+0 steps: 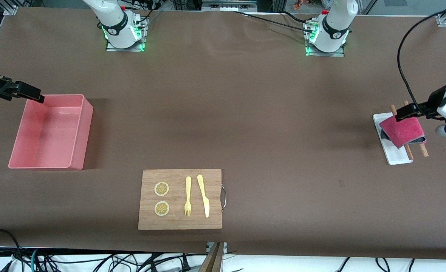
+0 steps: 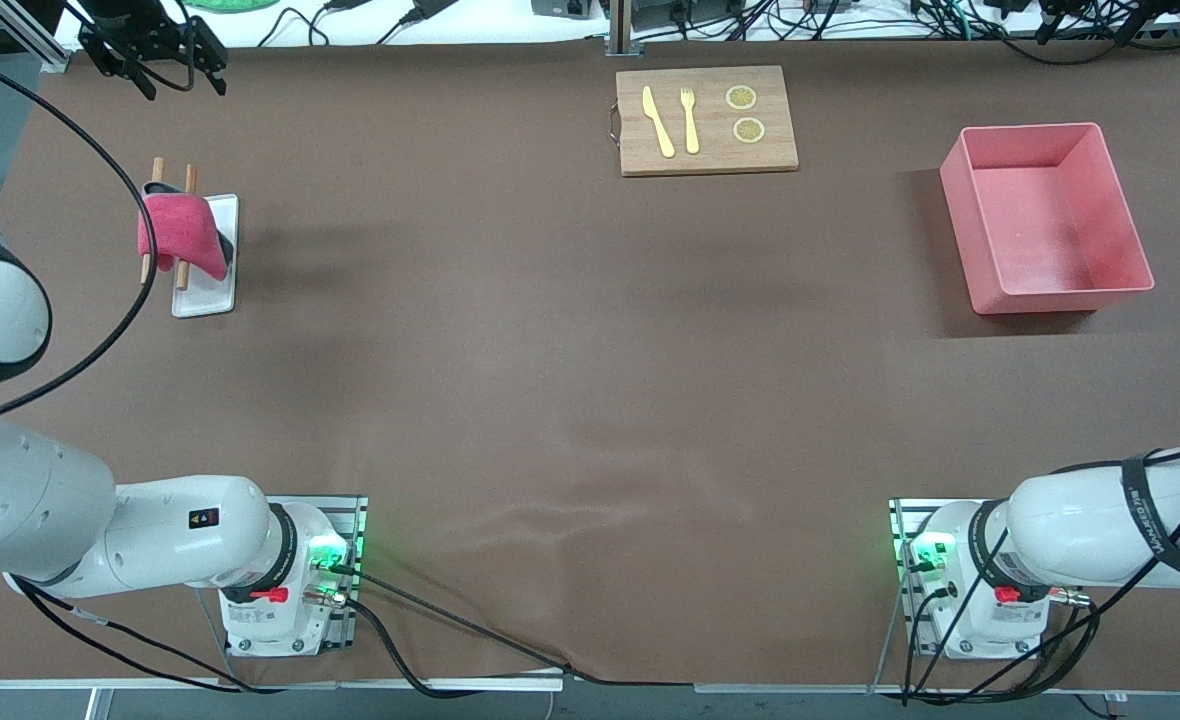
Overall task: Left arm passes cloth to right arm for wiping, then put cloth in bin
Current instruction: 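Grasp the pink cloth on the white tray with the left gripper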
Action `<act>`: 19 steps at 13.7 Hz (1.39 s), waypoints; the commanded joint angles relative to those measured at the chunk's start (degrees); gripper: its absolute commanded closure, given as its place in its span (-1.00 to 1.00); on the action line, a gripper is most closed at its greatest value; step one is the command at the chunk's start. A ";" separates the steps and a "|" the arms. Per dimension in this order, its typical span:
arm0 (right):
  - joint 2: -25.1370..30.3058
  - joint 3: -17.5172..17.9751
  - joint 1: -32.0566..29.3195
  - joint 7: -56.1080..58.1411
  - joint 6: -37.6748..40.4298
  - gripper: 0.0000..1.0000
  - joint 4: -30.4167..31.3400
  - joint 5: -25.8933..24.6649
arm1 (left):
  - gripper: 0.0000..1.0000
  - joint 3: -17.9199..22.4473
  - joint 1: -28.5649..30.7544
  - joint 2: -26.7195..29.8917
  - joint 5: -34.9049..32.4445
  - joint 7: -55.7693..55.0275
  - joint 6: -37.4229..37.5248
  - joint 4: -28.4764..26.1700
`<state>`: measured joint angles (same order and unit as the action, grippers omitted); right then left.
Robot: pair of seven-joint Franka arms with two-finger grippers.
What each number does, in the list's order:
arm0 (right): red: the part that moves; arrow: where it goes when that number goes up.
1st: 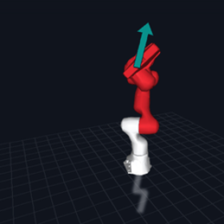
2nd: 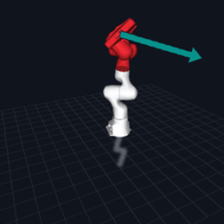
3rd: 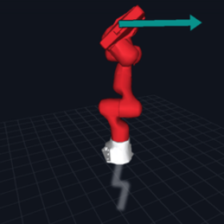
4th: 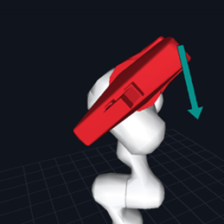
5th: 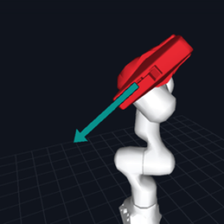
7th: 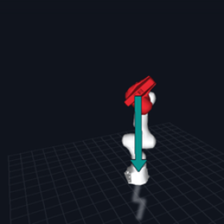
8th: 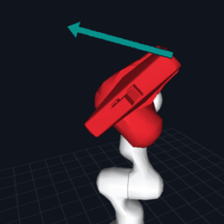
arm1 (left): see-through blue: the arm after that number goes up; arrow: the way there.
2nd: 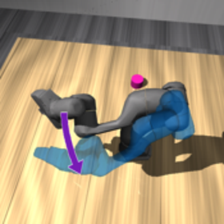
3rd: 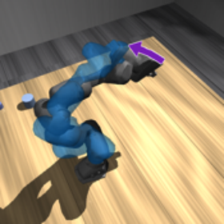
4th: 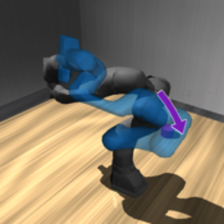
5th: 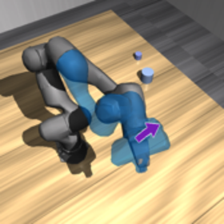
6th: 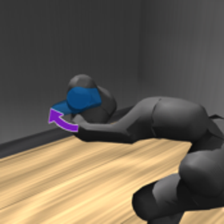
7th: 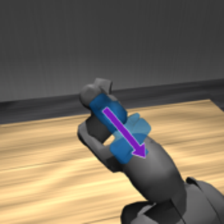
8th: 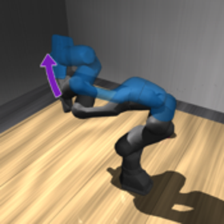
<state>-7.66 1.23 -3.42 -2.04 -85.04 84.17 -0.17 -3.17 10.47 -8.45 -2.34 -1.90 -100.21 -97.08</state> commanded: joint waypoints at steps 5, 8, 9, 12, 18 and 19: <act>0.10 0.00 -0.19 -0.77 0.23 -1.00 -0.41 0.88 | -1.00 -0.34 12.72 -10.60 -0.92 11.12 -10.26 -2.77; 0.02 0.00 -0.19 -0.24 -0.03 -1.00 -0.41 0.79 | -1.00 -0.43 17.55 -14.65 -0.92 15.95 -12.63 -2.77; 0.02 0.00 -0.19 -0.16 -0.03 -1.00 -0.41 0.79 | -1.00 -0.43 18.35 -16.06 -0.48 17.01 -13.51 -2.77; -0.16 0.00 -0.19 0.11 0.05 -1.00 -0.41 0.79 | -0.63 -0.43 18.89 -17.74 -0.39 18.16 -14.31 -2.42; -0.16 -0.09 -0.36 0.11 -0.03 -1.00 -0.41 0.79 | 0.94 -0.69 18.45 -18.36 -0.74 18.60 -13.88 -1.28; -0.16 -0.09 -0.36 0.11 -0.03 -1.00 -0.41 0.79 | 0.82 -0.70 18.45 -18.35 -0.74 18.60 -13.35 -0.67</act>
<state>-7.81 1.22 -3.48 -2.10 -85.04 84.17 -0.17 -3.89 29.08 -26.80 -2.39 15.23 -114.63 -99.64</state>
